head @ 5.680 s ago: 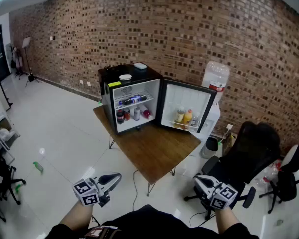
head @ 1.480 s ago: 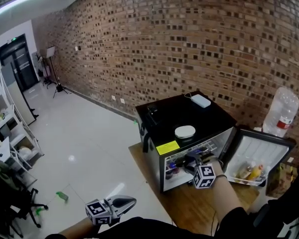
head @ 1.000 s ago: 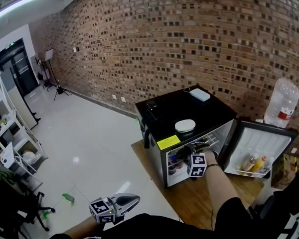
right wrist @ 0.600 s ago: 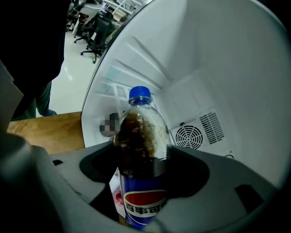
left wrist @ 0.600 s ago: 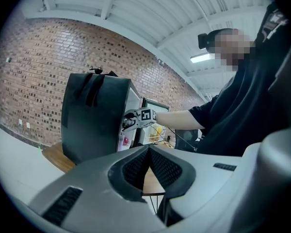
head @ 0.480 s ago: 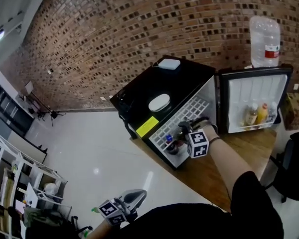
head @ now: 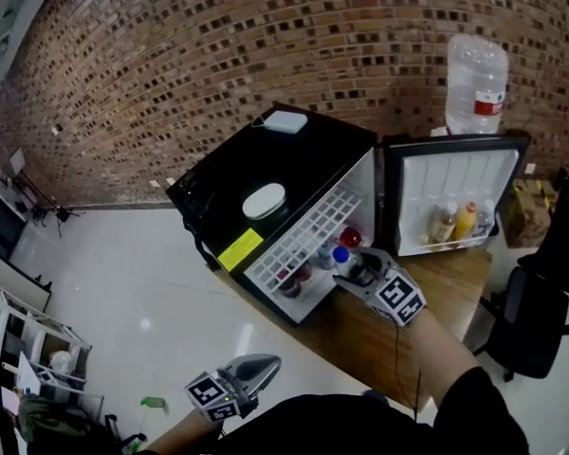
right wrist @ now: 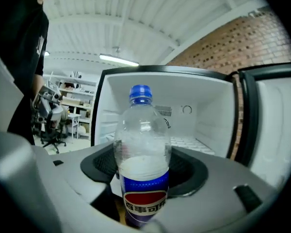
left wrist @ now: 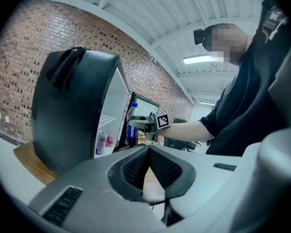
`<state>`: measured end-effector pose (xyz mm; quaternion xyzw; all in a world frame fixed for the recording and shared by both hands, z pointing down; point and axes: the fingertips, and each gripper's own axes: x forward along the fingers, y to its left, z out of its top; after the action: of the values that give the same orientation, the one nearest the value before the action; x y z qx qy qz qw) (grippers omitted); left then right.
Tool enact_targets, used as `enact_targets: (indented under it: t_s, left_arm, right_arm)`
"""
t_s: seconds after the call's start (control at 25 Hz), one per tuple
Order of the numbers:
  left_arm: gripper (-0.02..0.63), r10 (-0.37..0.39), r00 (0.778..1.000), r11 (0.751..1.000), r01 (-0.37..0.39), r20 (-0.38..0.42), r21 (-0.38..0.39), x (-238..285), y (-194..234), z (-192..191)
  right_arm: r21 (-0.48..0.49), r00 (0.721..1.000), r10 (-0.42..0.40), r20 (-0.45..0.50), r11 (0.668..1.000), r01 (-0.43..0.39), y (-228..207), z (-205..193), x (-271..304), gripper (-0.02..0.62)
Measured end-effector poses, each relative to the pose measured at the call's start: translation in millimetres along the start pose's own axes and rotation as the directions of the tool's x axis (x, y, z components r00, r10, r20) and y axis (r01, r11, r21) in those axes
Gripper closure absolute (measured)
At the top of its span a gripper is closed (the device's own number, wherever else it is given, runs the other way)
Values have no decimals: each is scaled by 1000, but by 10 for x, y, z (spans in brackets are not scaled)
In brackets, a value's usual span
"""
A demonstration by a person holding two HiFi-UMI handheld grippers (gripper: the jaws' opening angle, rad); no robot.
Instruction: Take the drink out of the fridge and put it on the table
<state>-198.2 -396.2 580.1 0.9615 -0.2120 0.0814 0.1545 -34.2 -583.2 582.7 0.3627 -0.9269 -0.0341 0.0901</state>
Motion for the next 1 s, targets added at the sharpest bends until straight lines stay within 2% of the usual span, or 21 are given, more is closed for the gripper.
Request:
enact_targets:
  t_s: [0.24,0.4,0.68,1.0]
  left_arm:
    - [609,-74,997,997,73,-14,-18,807,-280,-181]
    - [609,-109,993,993,108,-33,-38,1251,-559,-317]
    - [609,-112,990,991,104,-86,-88,1865,-1063,-486]
    - [609,-67,986,997,59,-151,-58,2095,-1431,-536]
  right_arm:
    - [123,999,-41,-15,992,42,-102,-576,-736,291]
    - [185,999,-26,-20,982,30,-46,-981,-1176,291]
    - [291,1000,27,8,956,-28,124,-1571,-1632,279]
    - [286,995,88,55,953,-100,289,-1851,-1896,258]
